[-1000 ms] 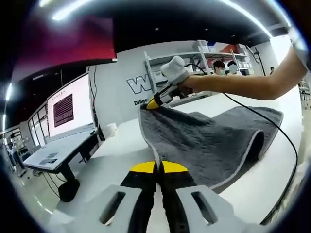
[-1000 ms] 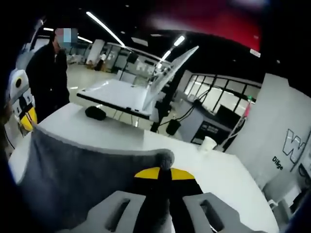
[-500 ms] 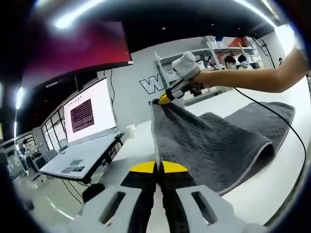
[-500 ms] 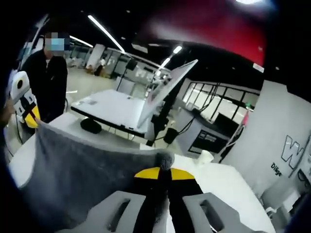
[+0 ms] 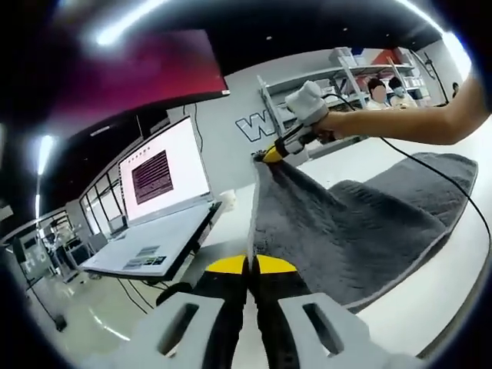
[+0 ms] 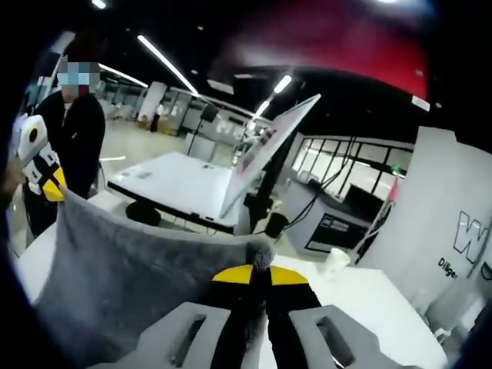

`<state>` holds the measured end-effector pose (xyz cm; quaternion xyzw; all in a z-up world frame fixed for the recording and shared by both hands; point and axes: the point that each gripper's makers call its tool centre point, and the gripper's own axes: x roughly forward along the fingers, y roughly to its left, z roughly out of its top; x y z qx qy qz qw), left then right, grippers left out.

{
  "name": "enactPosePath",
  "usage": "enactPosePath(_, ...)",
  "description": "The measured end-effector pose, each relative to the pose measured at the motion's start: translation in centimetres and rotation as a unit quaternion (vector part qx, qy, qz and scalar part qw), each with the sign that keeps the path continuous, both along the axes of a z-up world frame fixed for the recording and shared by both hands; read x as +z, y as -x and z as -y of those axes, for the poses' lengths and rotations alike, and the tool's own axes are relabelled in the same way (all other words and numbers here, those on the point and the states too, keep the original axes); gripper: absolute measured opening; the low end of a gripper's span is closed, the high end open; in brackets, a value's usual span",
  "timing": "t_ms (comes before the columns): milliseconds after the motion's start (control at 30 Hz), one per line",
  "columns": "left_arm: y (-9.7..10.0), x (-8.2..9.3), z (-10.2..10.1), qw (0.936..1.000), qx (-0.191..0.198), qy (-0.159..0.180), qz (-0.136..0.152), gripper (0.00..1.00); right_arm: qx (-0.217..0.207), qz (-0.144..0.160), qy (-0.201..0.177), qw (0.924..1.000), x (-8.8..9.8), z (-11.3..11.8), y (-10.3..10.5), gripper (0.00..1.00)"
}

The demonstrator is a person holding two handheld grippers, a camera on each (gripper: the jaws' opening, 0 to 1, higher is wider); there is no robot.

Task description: Open the folded towel by lifting each exposed corner and separating the folded layers until the towel lies flat within the target outline without major curled edges

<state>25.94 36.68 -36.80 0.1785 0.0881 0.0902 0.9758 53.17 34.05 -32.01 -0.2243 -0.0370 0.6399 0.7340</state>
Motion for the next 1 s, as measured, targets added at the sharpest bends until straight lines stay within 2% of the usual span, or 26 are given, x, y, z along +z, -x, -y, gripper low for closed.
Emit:
enactPosePath(267,0.2,-0.3,-0.4,0.9999,0.008,-0.005,-0.009,0.02,0.010,-0.004,-0.006,0.9999,-0.4,-2.2,0.1,0.00)
enactPosePath(433,0.5,-0.5,-1.5,0.9997,0.021,-0.005,-0.013,0.02,0.013,-0.007,-0.013,0.9998,-0.5,-3.8,0.2,0.00)
enactPosePath(567,1.0,-0.5,-2.1,0.9994,0.031,-0.008,-0.015,0.02,0.019,-0.024,-0.024,0.9992,-1.6,-4.9,0.7,0.00)
enactPosePath(1000,0.4,-4.7,-3.9,0.9973,0.045,0.015,-0.057,0.02,-0.001,-0.055,-0.006,0.9985,-7.5,-6.9,-0.2,0.00)
